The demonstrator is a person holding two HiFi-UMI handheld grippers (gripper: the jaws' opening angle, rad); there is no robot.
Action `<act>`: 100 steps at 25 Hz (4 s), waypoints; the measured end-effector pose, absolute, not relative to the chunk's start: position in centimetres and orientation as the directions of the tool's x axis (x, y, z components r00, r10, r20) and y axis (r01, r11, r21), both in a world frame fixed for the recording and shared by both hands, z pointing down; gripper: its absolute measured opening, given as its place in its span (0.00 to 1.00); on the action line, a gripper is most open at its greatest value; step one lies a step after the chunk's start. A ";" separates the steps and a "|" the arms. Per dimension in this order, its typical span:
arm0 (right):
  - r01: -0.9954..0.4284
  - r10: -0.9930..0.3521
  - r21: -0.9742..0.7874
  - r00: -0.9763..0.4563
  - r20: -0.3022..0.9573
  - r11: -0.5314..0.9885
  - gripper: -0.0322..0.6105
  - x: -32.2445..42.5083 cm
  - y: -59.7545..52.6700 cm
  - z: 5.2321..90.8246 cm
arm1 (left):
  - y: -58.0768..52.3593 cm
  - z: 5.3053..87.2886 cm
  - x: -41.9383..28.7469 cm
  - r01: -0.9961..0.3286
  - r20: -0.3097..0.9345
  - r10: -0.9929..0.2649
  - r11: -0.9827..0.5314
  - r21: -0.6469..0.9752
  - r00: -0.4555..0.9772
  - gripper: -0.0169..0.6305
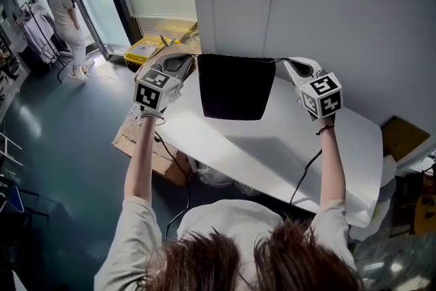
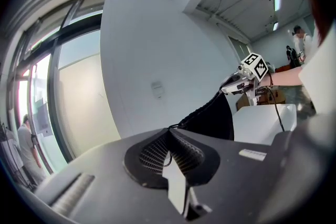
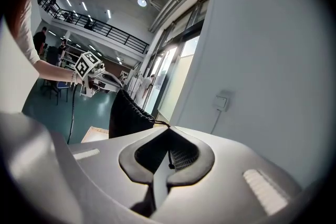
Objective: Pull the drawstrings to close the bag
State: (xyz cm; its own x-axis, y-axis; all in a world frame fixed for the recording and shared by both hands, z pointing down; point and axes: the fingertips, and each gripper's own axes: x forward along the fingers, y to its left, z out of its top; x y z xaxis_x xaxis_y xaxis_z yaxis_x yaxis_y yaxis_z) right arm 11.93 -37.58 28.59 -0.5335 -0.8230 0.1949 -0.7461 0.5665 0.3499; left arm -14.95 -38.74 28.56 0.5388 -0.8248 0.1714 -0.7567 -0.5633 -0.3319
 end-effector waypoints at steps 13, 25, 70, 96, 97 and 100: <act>-0.766 -0.848 0.384 -0.519 0.106 0.516 0.07 11.9 -37.5 24.8 | -38.3 24.4 -15.4 -0.780 0.068 -0.857 -0.496 -0.382 0.511 0.02; -0.772 -0.879 0.433 -0.463 0.117 0.465 0.07 13.3 -37.1 25.4 | -38.0 25.1 -15.5 -0.797 0.066 -0.880 -0.456 -0.395 0.471 0.02; -0.889 -0.958 0.358 -0.275 0.079 0.285 0.07 14.9 -38.0 26.3 | -38.5 27.5 -18.4 -0.886 0.058 -0.914 -0.404 -0.229 0.402 0.02; -0.925 -0.976 0.313 -0.205 0.069 0.216 0.07 15.3 -38.1 26.7 | -38.4 28.2 -20.5 -0.896 0.085 -0.932 -0.361 -0.259 0.352 0.02; -0.926 -0.977 0.310 -0.202 0.068 0.213 0.07 15.3 -38.0 26.7 | -38.4 28.2 -20.6 -0.896 0.085 -0.933 -0.361 -0.260 0.351 0.02; -0.930 -0.978 0.304 -0.197 0.066 0.208 0.07 15.4 -37.9 26.7 | -38.2 28.2 -20.7 -0.894 0.088 -0.933 -0.360 -0.265 0.350 0.02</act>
